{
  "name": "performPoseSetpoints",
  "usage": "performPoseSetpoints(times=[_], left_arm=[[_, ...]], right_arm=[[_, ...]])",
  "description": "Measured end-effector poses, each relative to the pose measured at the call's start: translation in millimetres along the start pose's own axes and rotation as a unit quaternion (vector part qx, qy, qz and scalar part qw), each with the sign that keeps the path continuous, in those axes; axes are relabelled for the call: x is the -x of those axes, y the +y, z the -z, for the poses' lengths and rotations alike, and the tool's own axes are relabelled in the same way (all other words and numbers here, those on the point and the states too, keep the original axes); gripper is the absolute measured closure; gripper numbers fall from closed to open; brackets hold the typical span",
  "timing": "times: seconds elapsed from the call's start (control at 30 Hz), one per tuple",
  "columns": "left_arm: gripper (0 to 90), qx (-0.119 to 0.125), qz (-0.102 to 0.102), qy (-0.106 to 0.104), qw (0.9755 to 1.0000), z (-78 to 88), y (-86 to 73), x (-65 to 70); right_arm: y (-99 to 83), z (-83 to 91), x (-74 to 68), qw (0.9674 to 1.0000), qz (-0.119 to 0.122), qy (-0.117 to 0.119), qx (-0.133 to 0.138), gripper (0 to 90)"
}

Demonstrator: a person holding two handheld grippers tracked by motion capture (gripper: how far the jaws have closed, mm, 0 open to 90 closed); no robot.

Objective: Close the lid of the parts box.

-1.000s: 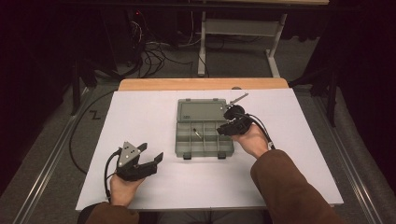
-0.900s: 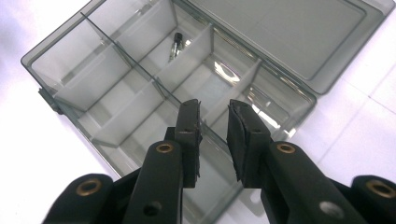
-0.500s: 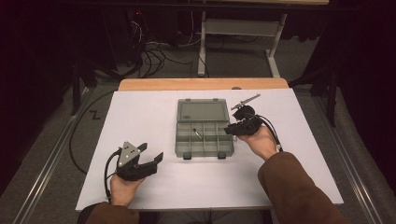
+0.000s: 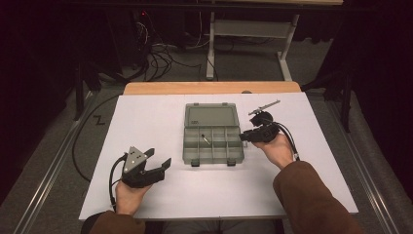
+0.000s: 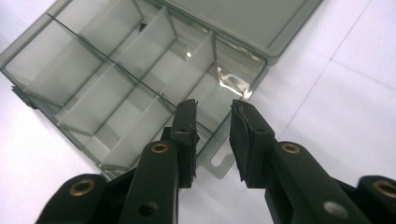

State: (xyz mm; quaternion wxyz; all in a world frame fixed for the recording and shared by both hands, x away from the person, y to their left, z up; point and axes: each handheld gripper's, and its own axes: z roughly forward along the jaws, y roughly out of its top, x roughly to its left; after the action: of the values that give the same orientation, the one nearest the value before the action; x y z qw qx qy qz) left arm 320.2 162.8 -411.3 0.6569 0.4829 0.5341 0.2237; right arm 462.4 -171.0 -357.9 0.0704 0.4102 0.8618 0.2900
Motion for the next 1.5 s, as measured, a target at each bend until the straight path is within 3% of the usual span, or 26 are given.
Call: performPoseSetpoints(times=[0.33,0.7,1.03,1.5], left_arm=[[29.8,-0.004,0.015,-0.002,0.9999,-9.9,12.3,2.5],[31.9,-0.023,0.011,-0.003,0.9997,-42.1,30.4,11.4],[34.8,-0.032,0.032,0.01,0.9989,-67.7,45.4,7.0],[32.3,-0.062,0.018,0.028,0.9975,-99.0,53.7,3.2]], right_arm=[[-0.5,-10.4,0.6,0.9998,-0.007,-0.002,-0.018,73.9],[-3.3,-19.7,1.0,0.9993,-0.019,0.004,-0.033,75.0],[-4.3,-21.5,2.3,0.9989,-0.027,0.002,-0.039,75.1],[-3.7,-21.9,-1.2,0.9987,-0.024,-0.01,-0.044,75.0]])
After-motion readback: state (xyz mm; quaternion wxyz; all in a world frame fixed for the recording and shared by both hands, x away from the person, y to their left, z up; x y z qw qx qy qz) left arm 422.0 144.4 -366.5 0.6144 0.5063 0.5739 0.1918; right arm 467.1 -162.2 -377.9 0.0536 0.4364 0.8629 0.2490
